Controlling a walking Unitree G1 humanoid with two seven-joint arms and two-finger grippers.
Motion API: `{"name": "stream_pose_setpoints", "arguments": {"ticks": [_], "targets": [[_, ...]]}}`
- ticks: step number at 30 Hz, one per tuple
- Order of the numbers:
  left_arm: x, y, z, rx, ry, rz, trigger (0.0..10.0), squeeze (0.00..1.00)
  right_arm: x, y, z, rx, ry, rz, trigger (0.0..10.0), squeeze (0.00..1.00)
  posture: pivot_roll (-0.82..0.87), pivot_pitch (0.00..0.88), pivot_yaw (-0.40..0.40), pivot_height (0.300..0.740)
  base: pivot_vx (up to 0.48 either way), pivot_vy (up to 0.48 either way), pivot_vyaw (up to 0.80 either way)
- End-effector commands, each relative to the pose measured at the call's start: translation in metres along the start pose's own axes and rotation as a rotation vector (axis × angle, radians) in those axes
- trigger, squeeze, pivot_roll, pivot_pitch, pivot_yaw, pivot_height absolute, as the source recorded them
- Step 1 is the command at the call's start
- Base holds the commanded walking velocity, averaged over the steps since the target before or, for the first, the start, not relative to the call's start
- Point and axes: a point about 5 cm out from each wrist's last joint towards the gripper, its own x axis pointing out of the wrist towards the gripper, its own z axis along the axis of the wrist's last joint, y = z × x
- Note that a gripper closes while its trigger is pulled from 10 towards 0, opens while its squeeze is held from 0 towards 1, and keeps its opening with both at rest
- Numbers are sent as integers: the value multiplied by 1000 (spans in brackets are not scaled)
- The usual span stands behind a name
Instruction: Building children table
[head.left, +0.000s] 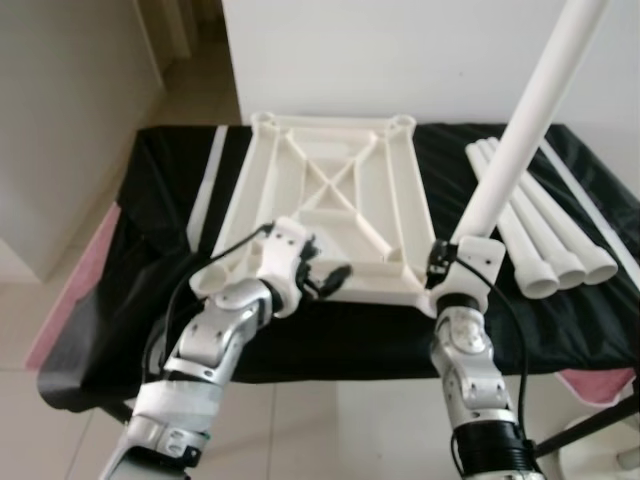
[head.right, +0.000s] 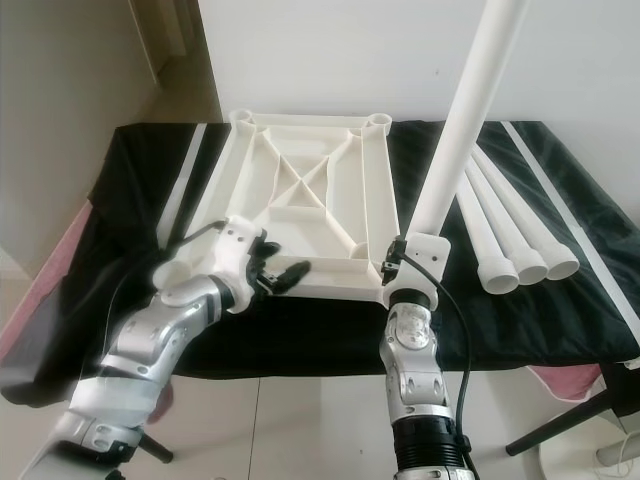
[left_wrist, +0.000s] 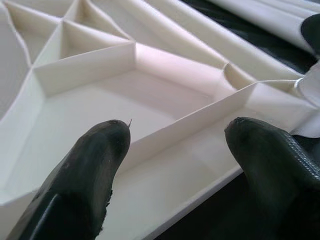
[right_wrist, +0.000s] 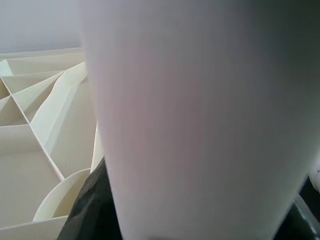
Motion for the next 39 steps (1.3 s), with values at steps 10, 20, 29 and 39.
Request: {"name": "stream_pose_setpoints", "arguments": {"ticks": [10,20,29,39], "targets": [[5,2,1,-2,-10,55,10000,0,3,-8,1,22,-12,47,10000,1000,-60,0,7,740,0,0,0],[3,0,0,18,-3,86,10000,0,4,-17,5,-10,-28,183,10000,1000,-29,0,-17,740,0,0,0],[0,-1,-1,44,-1,104,10000,0,5,-21,11,-64,-40,514,10000,0,-11,0,-33,740,0,0,0],[-4,-8,-4,59,-4,58,10000,0,18,-32,11,-131,18,783,10000,0,1,0,-45,740,0,0,0]]}}
